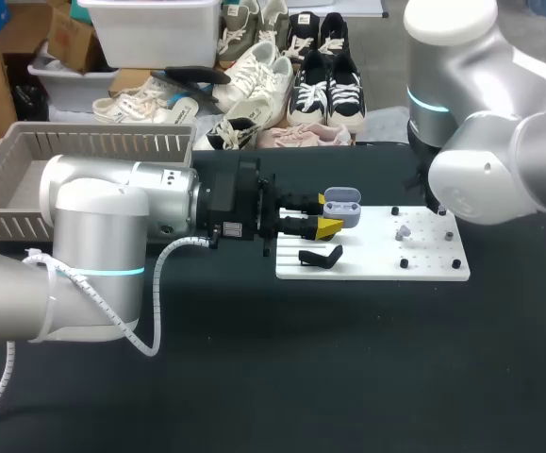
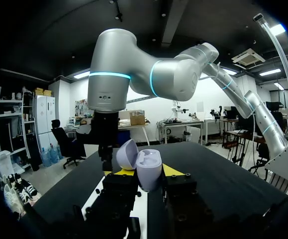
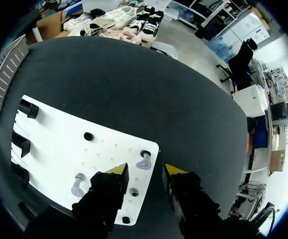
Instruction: Pick up each earbud case from the left stands, insert the matching earbuds, close the lid, and place the case in the box.
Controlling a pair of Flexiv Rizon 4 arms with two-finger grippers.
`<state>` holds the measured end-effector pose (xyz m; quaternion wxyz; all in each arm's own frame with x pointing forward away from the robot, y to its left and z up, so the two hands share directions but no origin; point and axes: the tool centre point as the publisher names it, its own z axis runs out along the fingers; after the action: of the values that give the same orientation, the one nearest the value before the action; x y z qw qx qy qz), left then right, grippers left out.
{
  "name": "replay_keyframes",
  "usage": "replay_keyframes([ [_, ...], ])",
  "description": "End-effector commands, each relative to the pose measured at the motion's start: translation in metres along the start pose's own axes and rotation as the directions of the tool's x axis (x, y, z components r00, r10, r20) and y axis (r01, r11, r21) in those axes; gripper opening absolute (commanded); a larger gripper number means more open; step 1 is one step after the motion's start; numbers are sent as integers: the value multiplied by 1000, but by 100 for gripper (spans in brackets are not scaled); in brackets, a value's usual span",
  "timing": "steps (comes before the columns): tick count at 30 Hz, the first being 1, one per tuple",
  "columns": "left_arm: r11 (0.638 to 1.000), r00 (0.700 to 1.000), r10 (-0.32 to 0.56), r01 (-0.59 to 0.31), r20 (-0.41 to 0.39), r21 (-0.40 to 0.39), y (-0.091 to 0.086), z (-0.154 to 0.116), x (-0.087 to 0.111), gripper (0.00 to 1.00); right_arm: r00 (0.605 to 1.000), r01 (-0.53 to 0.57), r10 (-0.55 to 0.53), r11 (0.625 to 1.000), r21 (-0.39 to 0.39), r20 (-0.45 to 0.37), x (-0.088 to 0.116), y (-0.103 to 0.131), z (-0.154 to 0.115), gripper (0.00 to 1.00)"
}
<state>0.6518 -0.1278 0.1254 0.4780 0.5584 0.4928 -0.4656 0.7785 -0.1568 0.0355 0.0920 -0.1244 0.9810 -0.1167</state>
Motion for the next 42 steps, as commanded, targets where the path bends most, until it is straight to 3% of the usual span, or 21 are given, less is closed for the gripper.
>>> replay_keyframes([
  [1, 1000, 1000, 1, -1, 0, -6, -1, 1, 0, 0, 1000, -7, 7, 1000, 1, 5, -4, 0, 2, 42],
  [42, 1000, 1000, 1, -1, 0, -6, -1, 1, 0, 0, 1000, -22, 23, 1000, 20, -14, 2, 0, 10, 33],
])
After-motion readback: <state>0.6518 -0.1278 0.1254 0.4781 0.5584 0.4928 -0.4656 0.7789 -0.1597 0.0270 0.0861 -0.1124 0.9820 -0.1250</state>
